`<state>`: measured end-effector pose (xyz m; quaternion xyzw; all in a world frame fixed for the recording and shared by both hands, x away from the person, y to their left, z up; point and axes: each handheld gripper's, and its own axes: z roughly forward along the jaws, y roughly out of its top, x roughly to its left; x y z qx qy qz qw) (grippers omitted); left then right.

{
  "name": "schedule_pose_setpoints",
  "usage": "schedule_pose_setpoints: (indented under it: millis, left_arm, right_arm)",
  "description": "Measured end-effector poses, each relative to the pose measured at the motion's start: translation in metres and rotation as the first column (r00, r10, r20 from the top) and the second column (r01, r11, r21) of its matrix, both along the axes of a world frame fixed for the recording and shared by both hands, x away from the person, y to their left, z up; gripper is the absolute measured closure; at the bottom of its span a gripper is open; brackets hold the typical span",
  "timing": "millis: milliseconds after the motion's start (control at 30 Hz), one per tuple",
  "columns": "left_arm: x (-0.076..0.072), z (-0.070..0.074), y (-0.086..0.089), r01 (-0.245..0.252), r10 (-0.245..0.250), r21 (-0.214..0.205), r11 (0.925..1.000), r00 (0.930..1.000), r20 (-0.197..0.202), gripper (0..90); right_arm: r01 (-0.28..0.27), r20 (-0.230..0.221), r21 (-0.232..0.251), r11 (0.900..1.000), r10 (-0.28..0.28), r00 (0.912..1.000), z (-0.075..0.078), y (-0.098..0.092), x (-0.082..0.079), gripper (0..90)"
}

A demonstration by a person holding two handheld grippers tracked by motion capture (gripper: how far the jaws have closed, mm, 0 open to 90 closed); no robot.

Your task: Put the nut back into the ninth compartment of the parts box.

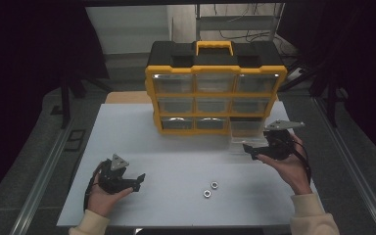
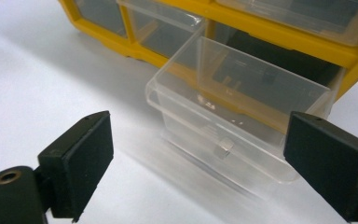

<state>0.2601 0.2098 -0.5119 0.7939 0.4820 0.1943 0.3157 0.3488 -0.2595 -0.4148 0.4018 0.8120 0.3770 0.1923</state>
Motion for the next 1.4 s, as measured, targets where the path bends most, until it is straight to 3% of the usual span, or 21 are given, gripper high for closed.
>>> schedule_pose_setpoints:
  millis: [400, 667, 1400]
  left_arm:
    - [0.0, 0.001, 0.001, -0.008, 0.008, -0.005, 1.0, 1.0, 0.001, 7.4]
    - [0.0, 0.001, 0.001, -0.008, 0.008, -0.005, 1.0, 1.0, 0.003, 7.4]
    - [0.0, 0.001, 0.001, -0.008, 0.008, -0.006, 0.9999, 1.0, 0.002, 7.4]
  right_arm:
    - [-0.029, -0.007, -0.014, 0.9995, 0.029, 0.9995, -0.008, 0.001, -0.011, 10.3]
    - [-0.084, -0.033, -0.017, 0.9963, 0.083, 0.996, -0.014, 0.005, -0.021, 10.4]
    - [-0.192, -0.082, -0.046, 0.9803, 0.188, 0.9788, -0.032, 0.027, -0.032, 10.8]
